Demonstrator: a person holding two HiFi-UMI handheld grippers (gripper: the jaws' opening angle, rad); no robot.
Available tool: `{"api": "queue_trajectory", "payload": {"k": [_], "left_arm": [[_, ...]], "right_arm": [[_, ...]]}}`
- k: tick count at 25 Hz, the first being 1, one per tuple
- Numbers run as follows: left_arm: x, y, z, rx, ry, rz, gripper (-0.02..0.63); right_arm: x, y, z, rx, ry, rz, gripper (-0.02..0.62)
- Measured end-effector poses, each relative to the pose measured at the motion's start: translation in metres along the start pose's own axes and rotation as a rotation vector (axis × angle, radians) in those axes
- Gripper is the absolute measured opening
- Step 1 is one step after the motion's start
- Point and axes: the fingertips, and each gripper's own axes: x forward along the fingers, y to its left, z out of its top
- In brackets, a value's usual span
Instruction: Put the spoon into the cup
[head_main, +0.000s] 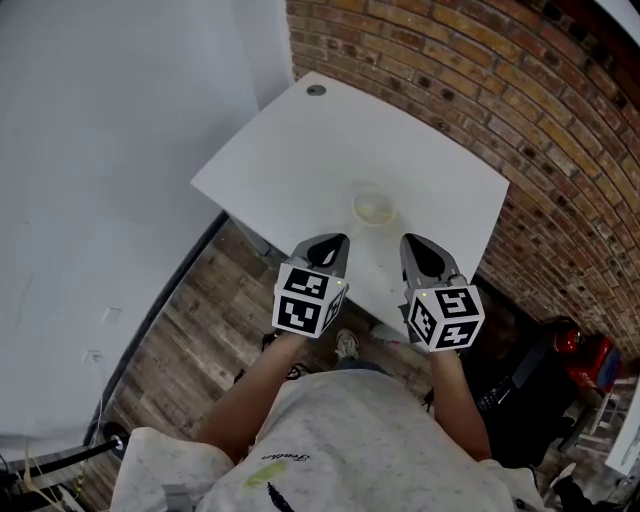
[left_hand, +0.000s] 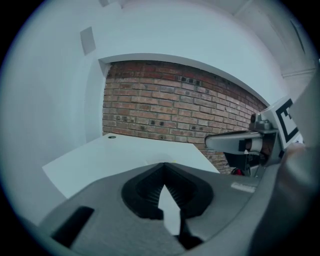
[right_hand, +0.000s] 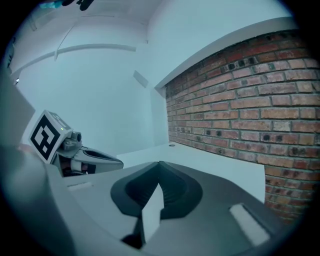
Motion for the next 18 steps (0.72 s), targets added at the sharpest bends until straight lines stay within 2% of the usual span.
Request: {"api": "queue_trajectory", "payload": {"k": [18], "left_arm": [[-0.011,-0.007,0.005,0.022,-0.025,-0.053,-0.008]], "right_arm": [[-0.019,0.013,-0.001,0.012,-0.005,-0.042,0.011]]}}
